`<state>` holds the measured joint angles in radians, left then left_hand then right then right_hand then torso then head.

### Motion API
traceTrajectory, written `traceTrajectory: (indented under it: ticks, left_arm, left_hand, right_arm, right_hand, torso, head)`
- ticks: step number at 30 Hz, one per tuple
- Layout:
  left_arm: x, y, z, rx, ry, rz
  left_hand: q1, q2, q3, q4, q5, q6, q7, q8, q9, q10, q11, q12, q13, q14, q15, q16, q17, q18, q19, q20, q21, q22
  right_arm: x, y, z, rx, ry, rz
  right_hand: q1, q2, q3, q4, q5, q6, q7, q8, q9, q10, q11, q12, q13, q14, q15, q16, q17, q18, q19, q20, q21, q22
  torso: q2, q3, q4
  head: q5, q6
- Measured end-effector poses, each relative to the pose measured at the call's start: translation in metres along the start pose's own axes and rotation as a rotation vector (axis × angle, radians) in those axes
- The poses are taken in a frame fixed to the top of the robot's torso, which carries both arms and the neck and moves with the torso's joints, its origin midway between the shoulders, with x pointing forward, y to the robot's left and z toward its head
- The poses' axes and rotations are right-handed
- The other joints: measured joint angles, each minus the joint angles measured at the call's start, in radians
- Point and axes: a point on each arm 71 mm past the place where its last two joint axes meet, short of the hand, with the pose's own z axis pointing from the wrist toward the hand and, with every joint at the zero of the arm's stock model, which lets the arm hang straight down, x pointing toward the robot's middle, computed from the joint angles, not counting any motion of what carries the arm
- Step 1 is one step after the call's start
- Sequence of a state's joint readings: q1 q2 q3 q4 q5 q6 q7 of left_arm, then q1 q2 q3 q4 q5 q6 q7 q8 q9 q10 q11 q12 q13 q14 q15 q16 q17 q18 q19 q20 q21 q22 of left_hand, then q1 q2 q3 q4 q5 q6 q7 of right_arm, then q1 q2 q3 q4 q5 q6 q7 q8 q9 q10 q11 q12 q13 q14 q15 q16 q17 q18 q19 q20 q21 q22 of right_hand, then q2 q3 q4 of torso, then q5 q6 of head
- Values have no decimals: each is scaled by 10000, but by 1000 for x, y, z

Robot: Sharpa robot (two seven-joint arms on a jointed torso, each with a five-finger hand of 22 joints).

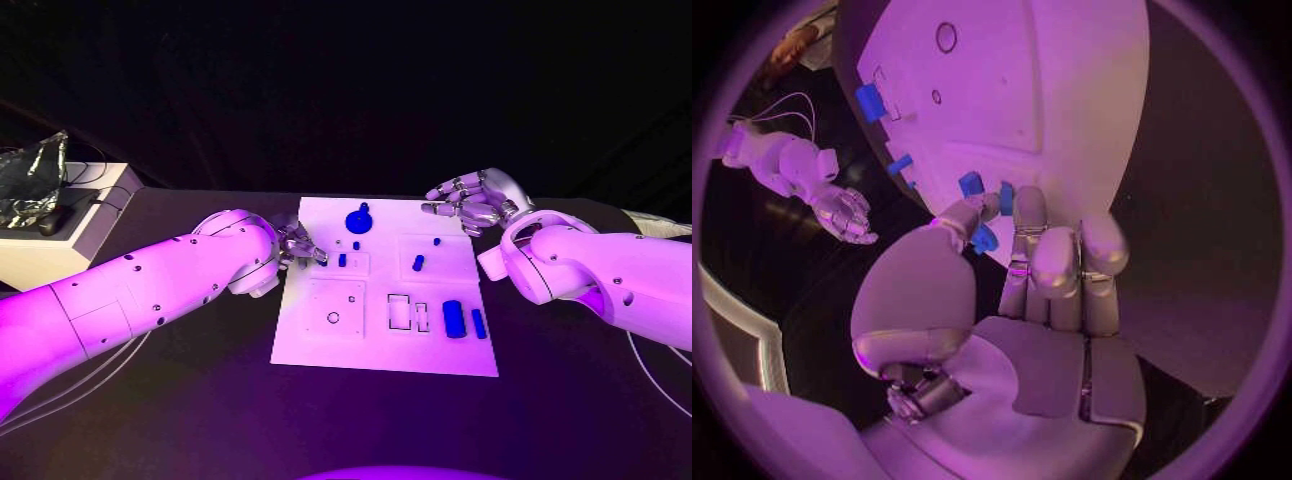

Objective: Assemble the parts on the task board

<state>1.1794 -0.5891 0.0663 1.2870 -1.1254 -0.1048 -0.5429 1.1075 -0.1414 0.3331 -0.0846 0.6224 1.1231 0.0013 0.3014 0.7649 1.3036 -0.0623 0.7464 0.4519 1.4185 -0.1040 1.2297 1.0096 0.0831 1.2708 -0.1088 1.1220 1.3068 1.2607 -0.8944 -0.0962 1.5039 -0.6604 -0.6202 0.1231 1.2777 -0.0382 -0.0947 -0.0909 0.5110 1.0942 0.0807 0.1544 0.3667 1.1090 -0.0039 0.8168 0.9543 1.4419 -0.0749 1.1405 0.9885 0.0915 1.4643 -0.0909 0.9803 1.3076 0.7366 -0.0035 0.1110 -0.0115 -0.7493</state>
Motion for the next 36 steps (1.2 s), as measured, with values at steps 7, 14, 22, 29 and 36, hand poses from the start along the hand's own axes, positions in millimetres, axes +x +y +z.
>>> traceTrajectory:
  ticks: [7,14,22,29,36]
  left_arm:
    - [0,-2,1,-49,-11,-1]
    - [1,-2,2,-94,-12,-8]
    - [1,-3,3,-131,-4,-9]
    - [3,-3,4,-156,8,13]
    - [3,-3,5,-170,17,24]
  left_hand:
    - [258,115,-753,-54,-144,142,-67,-35,-159,125,-25,-88,-139,0,0,0,34,0,0,0,-53,0]
    - [342,182,-1044,32,-154,169,-65,-79,-67,159,-56,-88,-398,-30,-38,0,70,-155,0,0,-55,13]
    - [346,186,-1086,74,-154,233,-126,-20,120,246,-39,-88,-735,0,-69,126,226,-154,35,-36,-55,13]
    - [347,186,-755,396,-179,281,-135,213,390,265,-57,0,-738,0,-68,166,346,-153,35,-36,-55,12]
    - [249,283,-456,695,-140,281,-135,330,631,265,-57,-1,-679,37,-103,166,403,-152,71,-72,-56,12]
  right_arm:
    - [0,0,0,0,2,1]
    - [0,0,0,-1,7,4]
    - [0,0,0,-1,9,6]
    - [0,0,0,-2,10,6]
    - [0,0,0,-4,14,7]
  right_hand:
    - [-51,51,0,0,0,0,0,0,0,0,0,0,-1,0,0,0,-1,0,0,0,0,-1]
    - [-51,51,0,0,0,0,0,0,0,0,1,0,-2,0,0,0,-1,0,0,0,0,-1]
    - [-51,51,0,0,42,0,0,0,-9,0,1,0,8,0,0,0,-1,0,0,0,0,-2]
    - [-51,51,0,0,42,0,0,0,-8,0,1,0,8,0,0,0,-1,1,0,0,0,-3]
    - [-51,51,0,0,41,0,0,0,-8,1,1,0,7,0,0,0,-1,0,0,0,0,-3]
  torso:
    - [6,2,-4]
    - [8,5,-1]
    - [6,1,3]
    - [5,-6,2]
    - [1,-10,3]
  head:
    - [-22,-16]
    - [-42,-30]
    - [-36,-55]
    - [-31,-65]
    - [-30,-67]
